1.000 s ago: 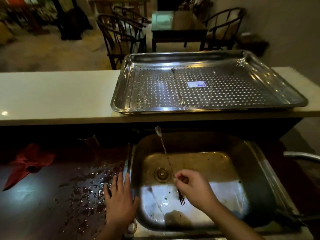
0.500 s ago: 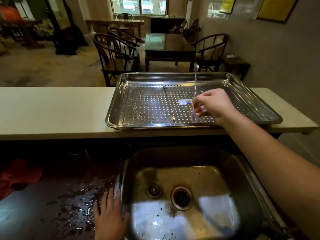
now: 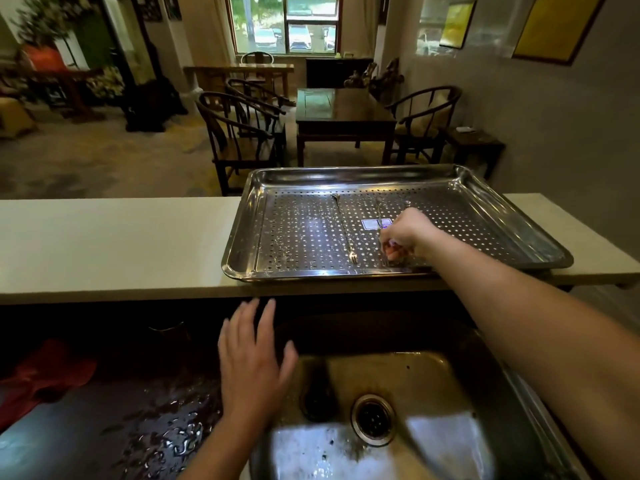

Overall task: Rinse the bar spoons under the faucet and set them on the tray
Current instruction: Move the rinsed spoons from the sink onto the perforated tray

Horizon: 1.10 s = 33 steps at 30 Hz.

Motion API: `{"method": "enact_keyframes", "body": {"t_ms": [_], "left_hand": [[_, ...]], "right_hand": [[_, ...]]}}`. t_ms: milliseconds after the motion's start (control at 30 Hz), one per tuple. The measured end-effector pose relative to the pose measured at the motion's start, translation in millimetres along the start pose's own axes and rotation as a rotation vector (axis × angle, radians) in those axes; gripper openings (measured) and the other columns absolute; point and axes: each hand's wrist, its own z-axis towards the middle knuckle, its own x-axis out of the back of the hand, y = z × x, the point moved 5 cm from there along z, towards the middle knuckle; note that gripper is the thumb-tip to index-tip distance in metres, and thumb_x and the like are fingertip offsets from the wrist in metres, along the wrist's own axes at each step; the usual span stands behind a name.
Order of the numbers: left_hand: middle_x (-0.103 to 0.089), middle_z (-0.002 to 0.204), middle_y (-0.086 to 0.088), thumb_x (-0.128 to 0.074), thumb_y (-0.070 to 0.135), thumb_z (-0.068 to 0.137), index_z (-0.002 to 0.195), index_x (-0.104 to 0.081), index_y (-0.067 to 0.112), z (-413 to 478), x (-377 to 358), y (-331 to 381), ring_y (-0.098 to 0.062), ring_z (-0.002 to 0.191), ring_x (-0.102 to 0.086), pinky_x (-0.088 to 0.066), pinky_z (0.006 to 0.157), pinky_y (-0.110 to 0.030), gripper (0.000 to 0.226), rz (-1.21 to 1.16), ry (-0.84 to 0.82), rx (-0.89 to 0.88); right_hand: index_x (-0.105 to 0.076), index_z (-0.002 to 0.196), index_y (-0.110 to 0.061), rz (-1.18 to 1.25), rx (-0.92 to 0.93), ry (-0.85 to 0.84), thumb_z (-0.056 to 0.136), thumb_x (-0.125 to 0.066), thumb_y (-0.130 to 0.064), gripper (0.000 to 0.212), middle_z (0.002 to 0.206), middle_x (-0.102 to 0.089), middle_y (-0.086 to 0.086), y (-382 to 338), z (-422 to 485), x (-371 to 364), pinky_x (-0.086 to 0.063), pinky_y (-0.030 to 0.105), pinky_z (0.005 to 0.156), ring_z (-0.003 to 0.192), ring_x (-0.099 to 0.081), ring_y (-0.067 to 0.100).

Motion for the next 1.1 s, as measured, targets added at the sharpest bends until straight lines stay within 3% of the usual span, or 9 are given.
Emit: {"method": "enact_keyframes", "body": {"t_ms": [100, 167, 233, 367, 500, 667, 867, 1100], "left_hand": [[-0.044, 0.137, -0.017, -0.053, 0.036, 0.083, 0.138, -0.045, 0.013, 39, 26, 29, -0.035, 0.131, -0.037, -0.029, 0.109, -0.054, 0.06, 0.031, 0.146, -0.133], [-0.045, 0.136, -0.015, -0.05, 0.038, 0.085, 0.137, -0.045, 0.014, 58, 34, 41, -0.033, 0.129, -0.037, -0.028, 0.109, -0.053, 0.057, 0.064, 0.15, -0.167], [-0.046, 0.138, -0.013, -0.045, 0.041, 0.088, 0.139, -0.043, 0.018, 75, 35, 49, -0.03, 0.13, -0.037, -0.028, 0.11, -0.053, 0.056, 0.095, 0.103, -0.165], [-0.038, 0.149, -0.007, -0.026, 0.056, 0.092, 0.144, -0.032, 0.028, 104, 25, 52, -0.027, 0.14, -0.027, -0.015, 0.116, -0.055, 0.059, 0.206, -0.049, -0.1], [-0.023, 0.158, -0.005, -0.009, 0.064, 0.09, 0.148, -0.017, 0.034, 111, 8, 45, -0.026, 0.147, -0.011, -0.006, 0.116, -0.057, 0.065, 0.231, -0.149, -0.051], [-0.015, 0.161, -0.005, -0.002, 0.066, 0.089, 0.149, -0.014, 0.035, 107, -1, 36, -0.025, 0.148, -0.007, -0.009, 0.117, -0.053, 0.068, 0.235, -0.191, -0.046], [-0.013, 0.161, -0.004, -0.006, 0.065, 0.091, 0.148, -0.018, 0.035, 109, 0, 35, -0.025, 0.147, -0.01, -0.015, 0.115, -0.052, 0.066, 0.217, -0.224, -0.069], [-0.015, 0.161, 0.0, 0.003, 0.068, 0.087, 0.146, -0.023, 0.038, 105, 2, 34, -0.019, 0.147, -0.012, -0.02, 0.113, -0.046, 0.072, 0.21, -0.234, -0.071]], "right_hand": [[-0.066, 0.085, 0.014, -0.031, -0.015, 0.005, 0.081, -0.069, 0.002, 0.012, 0.071, -0.064, 0.024, 2, 0, 0, -0.06, 0.058, 0.073, 0.055, -0.066, 0.034], [-0.065, 0.087, 0.013, -0.041, -0.04, -0.003, 0.083, -0.07, 0.001, 0.014, 0.073, -0.067, 0.021, 4, -1, 0, -0.062, 0.051, 0.062, 0.046, -0.065, 0.028], [-0.064, 0.089, 0.011, -0.058, -0.056, -0.022, 0.085, -0.071, -0.001, 0.014, 0.078, -0.069, 0.021, 6, -2, 0, -0.062, 0.042, 0.054, 0.046, -0.067, 0.024], [-0.066, 0.087, 0.016, -0.075, -0.06, -0.025, 0.082, -0.07, 0.003, 0.014, 0.069, -0.068, 0.024, 8, -3, -3, -0.06, 0.06, 0.068, 0.049, -0.066, 0.03], [-0.067, 0.085, 0.014, -0.118, -0.035, -0.001, 0.082, -0.071, 0.002, 0.013, 0.068, -0.07, 0.023, 7, -6, -2, -0.06, 0.058, 0.064, 0.051, -0.068, 0.03], [-0.071, 0.084, 0.003, -0.19, 0.029, 0.049, 0.087, -0.074, -0.022, 0.025, 0.073, -0.075, 0.016, 2, -15, 7, -0.063, 0.046, 0.067, 0.063, -0.075, 0.029], [-0.072, 0.085, -0.005, -0.299, 0.002, 0.169, 0.089, -0.07, -0.012, 0.009, 0.075, -0.075, 0.011, 7, -25, 35, -0.063, 0.045, 0.072, 0.068, -0.075, 0.023], [-0.07, 0.079, -0.007, -0.355, -0.019, 0.175, 0.088, -0.072, -0.022, 0.018, 0.073, -0.074, 0.007, 13, -2, 34, -0.063, 0.041, 0.071, 0.065, -0.074, 0.019]]}}
